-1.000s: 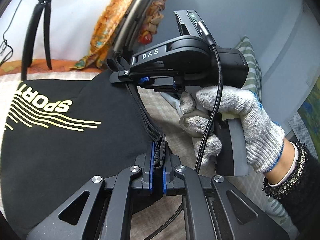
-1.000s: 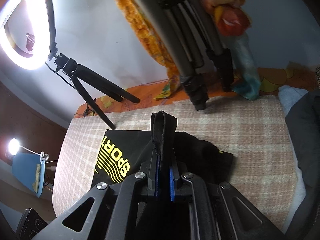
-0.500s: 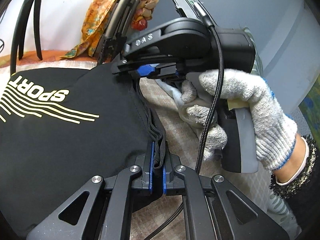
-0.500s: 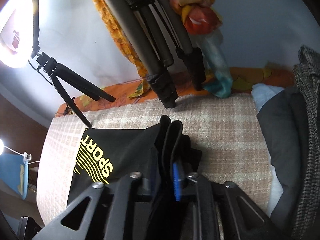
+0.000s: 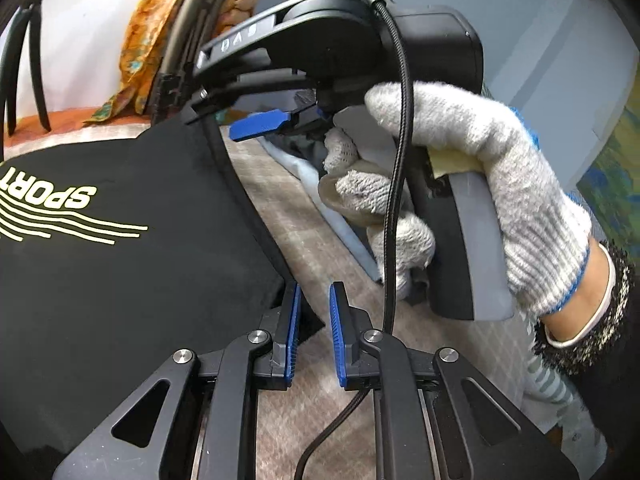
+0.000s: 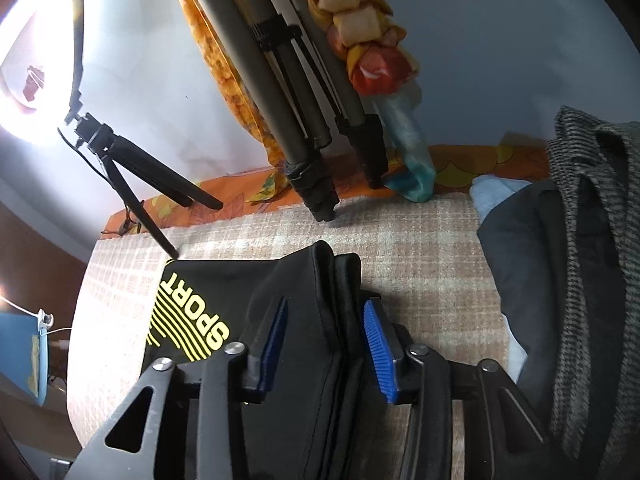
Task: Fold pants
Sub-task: 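Open both tools to release the folded black pants, then grasp the SPORT-printed pants end with the left tool while the right tool grasps beside it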
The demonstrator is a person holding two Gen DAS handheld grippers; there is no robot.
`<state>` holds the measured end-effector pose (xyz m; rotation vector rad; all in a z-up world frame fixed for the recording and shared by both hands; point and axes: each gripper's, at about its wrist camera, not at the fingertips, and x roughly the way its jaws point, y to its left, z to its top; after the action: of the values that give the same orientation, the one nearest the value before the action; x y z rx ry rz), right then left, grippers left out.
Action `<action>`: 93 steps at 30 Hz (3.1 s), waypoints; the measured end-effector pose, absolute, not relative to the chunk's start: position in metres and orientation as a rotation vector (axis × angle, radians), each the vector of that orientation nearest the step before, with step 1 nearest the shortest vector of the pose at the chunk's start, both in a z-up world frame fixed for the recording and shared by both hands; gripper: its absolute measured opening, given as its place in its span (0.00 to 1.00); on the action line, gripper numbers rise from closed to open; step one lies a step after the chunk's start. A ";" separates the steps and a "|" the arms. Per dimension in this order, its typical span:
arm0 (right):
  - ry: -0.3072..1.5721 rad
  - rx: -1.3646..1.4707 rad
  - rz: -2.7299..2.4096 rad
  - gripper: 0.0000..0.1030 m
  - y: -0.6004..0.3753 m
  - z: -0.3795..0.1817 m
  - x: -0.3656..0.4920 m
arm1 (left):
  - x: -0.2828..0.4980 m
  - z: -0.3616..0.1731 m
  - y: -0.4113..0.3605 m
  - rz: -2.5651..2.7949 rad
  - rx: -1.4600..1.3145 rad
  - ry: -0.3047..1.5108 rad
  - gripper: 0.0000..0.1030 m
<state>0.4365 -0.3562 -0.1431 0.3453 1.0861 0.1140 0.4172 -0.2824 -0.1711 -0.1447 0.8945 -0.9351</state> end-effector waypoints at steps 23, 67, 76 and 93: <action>1.051 0.356 0.138 0.72 -0.339 -0.127 0.354 | 0.453 -0.145 -0.155 -0.855 -0.252 0.919 0.49; 1.048 0.612 0.189 0.67 -0.341 -0.194 0.326 | 0.606 -0.222 -0.083 -0.660 -0.597 1.071 0.49; 1.007 0.654 0.211 0.67 -0.339 -0.197 0.333 | 0.617 -0.221 -0.103 -0.662 -0.581 1.041 0.49; 0.999 0.592 0.168 0.22 -0.339 -0.193 0.328 | 0.608 -0.211 -0.126 -0.607 -0.400 0.965 0.08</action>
<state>0.3279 -0.3388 -0.1928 0.5917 0.9986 0.1675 0.6084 -0.1260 -0.2114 -0.4000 0.9648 -0.6070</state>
